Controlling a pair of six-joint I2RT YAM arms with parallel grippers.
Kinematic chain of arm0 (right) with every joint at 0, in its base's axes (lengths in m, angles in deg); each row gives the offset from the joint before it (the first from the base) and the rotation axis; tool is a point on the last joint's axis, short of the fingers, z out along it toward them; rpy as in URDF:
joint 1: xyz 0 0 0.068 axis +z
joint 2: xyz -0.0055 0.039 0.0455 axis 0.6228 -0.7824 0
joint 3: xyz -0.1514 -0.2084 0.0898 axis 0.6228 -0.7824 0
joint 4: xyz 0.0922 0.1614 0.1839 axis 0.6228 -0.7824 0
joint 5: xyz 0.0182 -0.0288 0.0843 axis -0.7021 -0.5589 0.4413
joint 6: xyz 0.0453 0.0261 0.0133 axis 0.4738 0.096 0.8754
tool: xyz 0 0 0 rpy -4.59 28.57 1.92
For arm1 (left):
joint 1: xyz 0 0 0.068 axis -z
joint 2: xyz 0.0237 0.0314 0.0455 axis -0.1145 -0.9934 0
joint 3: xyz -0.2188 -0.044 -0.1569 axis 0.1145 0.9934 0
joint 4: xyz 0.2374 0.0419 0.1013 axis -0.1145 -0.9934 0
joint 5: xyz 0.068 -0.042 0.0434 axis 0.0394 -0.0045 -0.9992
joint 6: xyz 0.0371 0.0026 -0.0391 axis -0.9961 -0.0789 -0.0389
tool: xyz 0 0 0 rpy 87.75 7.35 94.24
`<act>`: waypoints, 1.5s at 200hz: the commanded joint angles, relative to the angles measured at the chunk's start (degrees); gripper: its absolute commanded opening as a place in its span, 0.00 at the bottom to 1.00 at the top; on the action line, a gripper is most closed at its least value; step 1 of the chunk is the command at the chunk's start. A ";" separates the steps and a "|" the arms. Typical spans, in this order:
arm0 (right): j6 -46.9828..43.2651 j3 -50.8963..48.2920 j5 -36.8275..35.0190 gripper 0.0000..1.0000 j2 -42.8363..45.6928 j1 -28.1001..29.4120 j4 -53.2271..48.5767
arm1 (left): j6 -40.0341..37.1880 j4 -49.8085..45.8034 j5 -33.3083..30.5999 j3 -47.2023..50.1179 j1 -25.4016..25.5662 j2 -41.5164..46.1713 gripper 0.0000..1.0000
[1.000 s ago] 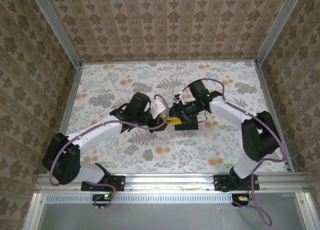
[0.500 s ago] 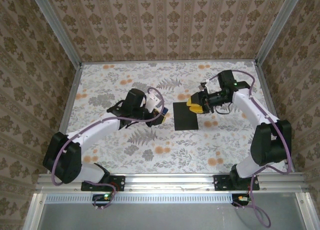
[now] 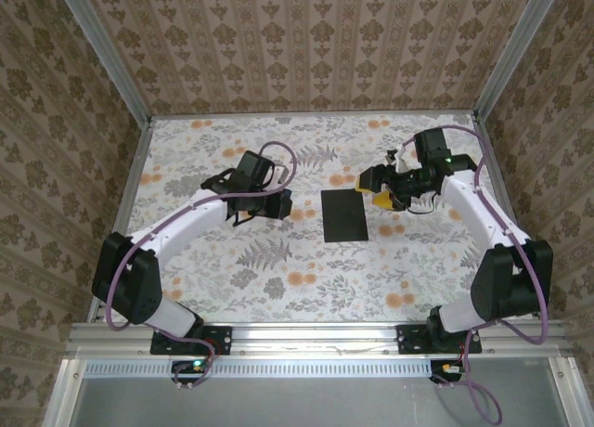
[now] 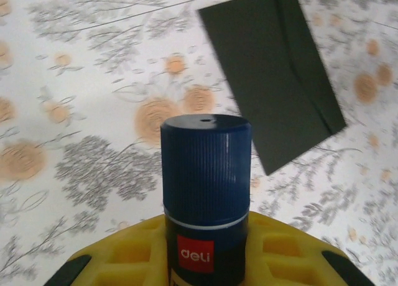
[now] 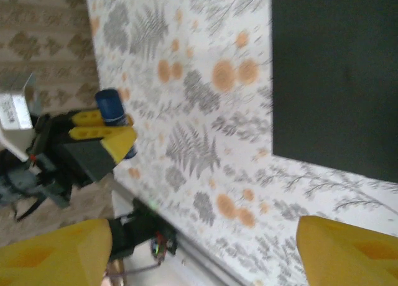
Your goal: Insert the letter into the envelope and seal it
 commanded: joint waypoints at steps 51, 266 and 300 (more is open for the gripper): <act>1.36 -5.17 -12.35 1.00 5.56 -0.18 6.71 | 14.06 6.31 -9.93 3.99 -3.74 -4.64 0.00; 1.45 -11.25 -14.13 1.00 9.22 -0.36 7.50 | 16.30 -1.25 -11.99 -1.02 -2.44 -16.06 0.18; 1.38 -11.29 -14.14 1.00 9.22 -0.34 7.47 | 16.07 -1.53 -12.42 -1.18 -2.44 -16.40 0.28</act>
